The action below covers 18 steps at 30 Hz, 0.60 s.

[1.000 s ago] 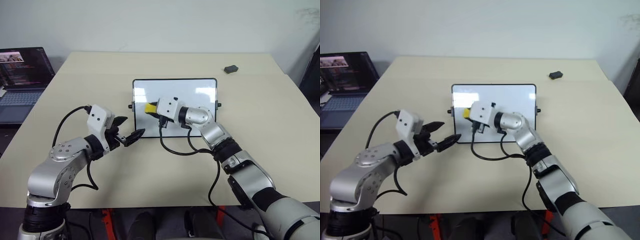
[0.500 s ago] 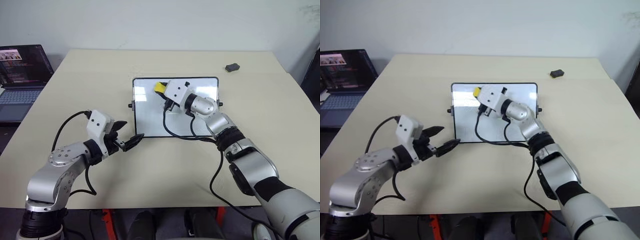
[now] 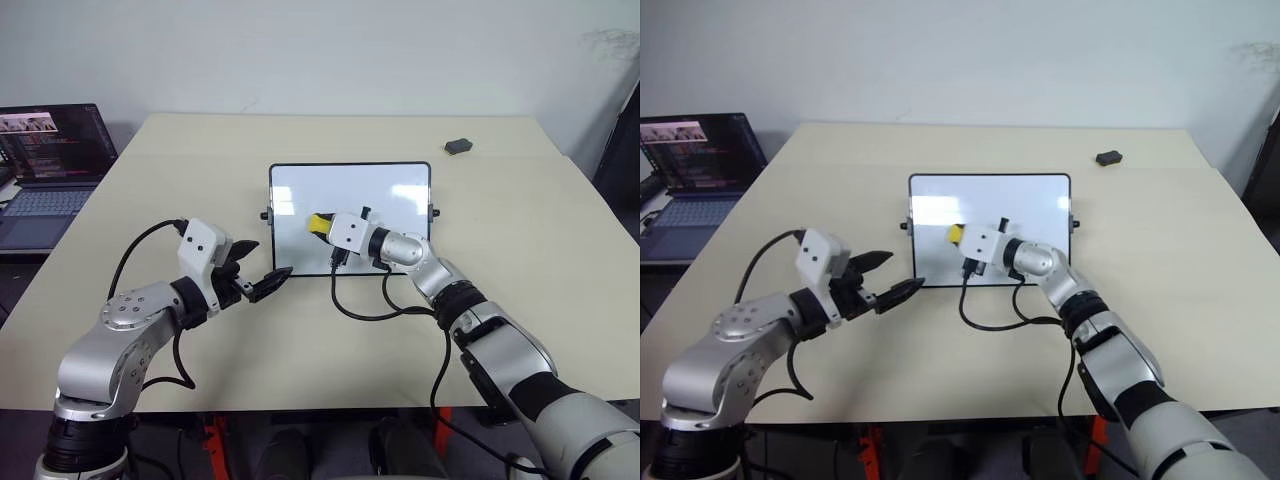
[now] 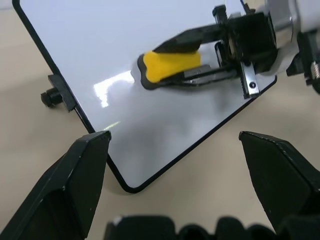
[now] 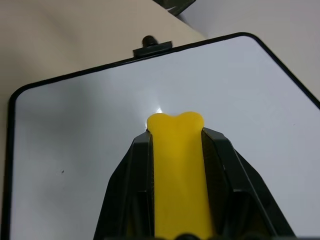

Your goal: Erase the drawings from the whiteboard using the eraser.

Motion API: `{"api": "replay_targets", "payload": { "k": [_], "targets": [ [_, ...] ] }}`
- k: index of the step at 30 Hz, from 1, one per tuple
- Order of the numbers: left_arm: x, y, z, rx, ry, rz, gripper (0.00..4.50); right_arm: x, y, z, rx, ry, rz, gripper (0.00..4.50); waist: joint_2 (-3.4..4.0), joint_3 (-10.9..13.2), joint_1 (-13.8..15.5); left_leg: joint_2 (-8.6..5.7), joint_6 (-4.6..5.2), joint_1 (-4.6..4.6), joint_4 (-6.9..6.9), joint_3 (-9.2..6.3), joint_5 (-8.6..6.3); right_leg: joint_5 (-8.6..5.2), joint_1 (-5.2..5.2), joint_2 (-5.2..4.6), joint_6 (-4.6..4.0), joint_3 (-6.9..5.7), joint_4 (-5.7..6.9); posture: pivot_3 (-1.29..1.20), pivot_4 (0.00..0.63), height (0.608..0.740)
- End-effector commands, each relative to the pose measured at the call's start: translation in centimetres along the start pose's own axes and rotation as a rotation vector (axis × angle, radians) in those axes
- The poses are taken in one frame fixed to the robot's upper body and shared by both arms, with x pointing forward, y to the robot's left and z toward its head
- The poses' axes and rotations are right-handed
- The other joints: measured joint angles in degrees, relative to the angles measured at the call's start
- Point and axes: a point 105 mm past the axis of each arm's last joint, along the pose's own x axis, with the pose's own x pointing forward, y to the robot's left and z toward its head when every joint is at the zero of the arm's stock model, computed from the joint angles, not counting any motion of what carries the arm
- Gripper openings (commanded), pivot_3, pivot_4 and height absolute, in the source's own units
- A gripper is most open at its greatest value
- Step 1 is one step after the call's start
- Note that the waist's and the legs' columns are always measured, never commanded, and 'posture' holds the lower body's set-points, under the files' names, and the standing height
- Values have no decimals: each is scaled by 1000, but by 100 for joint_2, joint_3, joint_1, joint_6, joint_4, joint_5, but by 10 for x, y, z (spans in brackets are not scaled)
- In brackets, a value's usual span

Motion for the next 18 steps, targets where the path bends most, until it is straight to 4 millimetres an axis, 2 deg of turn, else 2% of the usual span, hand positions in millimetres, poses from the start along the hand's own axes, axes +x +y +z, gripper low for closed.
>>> {"api": "replay_targets", "payload": {
  "k": [1,4,7,13,18],
  "targets": [
    [2,-8,15,43,-56,-56,4500,-13,-1,-17,67,44,-16,986,0,0,9,0,1,-1,1,-1,1,1,-1,0,0,0,1,0,150,740],
    [4,-12,19,53,-83,-88,4500,-19,-22,7,125,-56,-108,986,2,4,26,0,0,-13,-1,-2,2,1,-11,0,1,0,1,0,150,740],
    [5,-20,24,67,-110,-133,4500,-40,-39,20,206,-96,-222,986,2,5,70,0,-2,-54,-4,-7,0,2,-47,-2,1,-4,0,0,150,740],
    [10,-41,35,111,-181,-226,4500,-114,-53,-2,408,56,-441,986,3,4,157,2,-14,-241,2,-10,1,3,-224,-4,2,-8,-1,0,150,740],
    [8,-62,33,113,-177,-384,4500,-174,-46,-8,500,194,-592,986,4,5,158,1,-7,-267,3,-10,-3,3,-242,-6,3,-9,-3,0,150,740]
  ]
}}
